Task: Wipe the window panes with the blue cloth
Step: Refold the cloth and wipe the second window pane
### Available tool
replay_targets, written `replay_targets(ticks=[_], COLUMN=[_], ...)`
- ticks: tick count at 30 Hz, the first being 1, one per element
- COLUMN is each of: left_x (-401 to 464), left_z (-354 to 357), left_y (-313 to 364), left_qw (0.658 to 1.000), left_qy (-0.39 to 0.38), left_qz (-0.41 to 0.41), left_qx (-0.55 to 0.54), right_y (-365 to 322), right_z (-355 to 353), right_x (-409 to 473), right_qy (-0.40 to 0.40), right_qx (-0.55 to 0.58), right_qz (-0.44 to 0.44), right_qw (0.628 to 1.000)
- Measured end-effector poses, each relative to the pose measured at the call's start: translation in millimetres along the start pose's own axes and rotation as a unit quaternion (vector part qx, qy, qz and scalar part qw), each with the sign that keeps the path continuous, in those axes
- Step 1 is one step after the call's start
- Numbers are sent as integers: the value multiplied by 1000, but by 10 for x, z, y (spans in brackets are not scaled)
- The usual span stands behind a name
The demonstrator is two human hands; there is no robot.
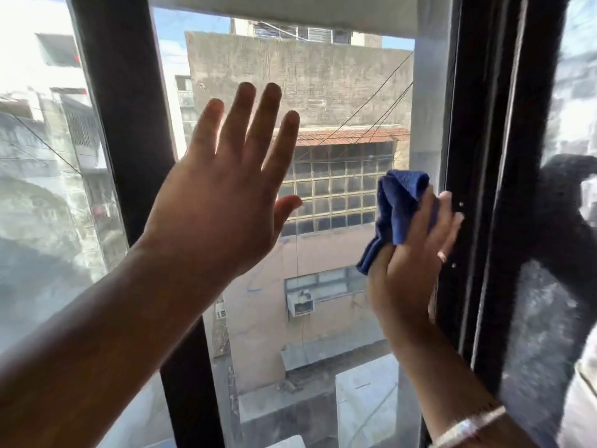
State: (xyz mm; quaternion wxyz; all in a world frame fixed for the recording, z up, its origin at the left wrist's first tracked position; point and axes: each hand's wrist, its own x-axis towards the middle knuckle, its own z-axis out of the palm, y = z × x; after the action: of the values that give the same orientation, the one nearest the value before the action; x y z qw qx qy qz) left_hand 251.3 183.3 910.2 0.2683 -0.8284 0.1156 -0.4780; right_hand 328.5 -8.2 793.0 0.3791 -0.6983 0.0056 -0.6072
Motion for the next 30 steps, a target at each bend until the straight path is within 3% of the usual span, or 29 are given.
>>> replay_targets(ticks=[1, 4, 6, 8, 10, 12, 16, 17, 21, 22, 24, 28, 30], left_x=[-1, 3, 13, 13, 15, 16, 18, 17, 14, 10, 13, 39, 29], left_z=[-3, -3, -13, -6, 3, -3, 44, 50, 76, 89, 125, 181, 139], left_y=[0, -1, 2, 0, -7, -4, -14, -9, -3, -6, -8, -6, 14], left_qw=[1000, 1000, 1000, 1000, 1000, 1000, 1000, 1000, 999, 999, 998, 997, 997], left_qy=[1, 1, -2, -3, 3, 7, 22, 24, 34, 38, 55, 71, 79], left_qz=[1, 1, 3, 4, 6, 8, 13, 13, 17, 19, 21, 16, 23], left_qx=[0, 7, 13, 11, 10, 2, -2, -4, -16, -19, -22, -8, -12], right_y=[-106, -131, 90, 281, 270, 46, -39, 77, 251, 156, -117, -144, -1], right_z=[58, 116, -18, -121, -100, 8, 43, -28, -134, -82, 88, 173, 55], right_x=[4, -379, -566, -466, -239, -242, -953, -940, -271, -158, -211, -656, -589], right_qy=[2, -67, -114, -113, -44, -5, -126, -134, -20, 12, 34, -85, -111], right_qx=[-1, -18, -41, -22, 27, 31, -37, -60, -54, -52, -44, -46, -57], right_qz=[-17, -176, -214, -137, -10, 35, -189, -200, 27, 50, 5, -239, -229], right_qw=[1000, 982, 969, 984, 999, 999, 973, 969, 998, 997, 998, 966, 965])
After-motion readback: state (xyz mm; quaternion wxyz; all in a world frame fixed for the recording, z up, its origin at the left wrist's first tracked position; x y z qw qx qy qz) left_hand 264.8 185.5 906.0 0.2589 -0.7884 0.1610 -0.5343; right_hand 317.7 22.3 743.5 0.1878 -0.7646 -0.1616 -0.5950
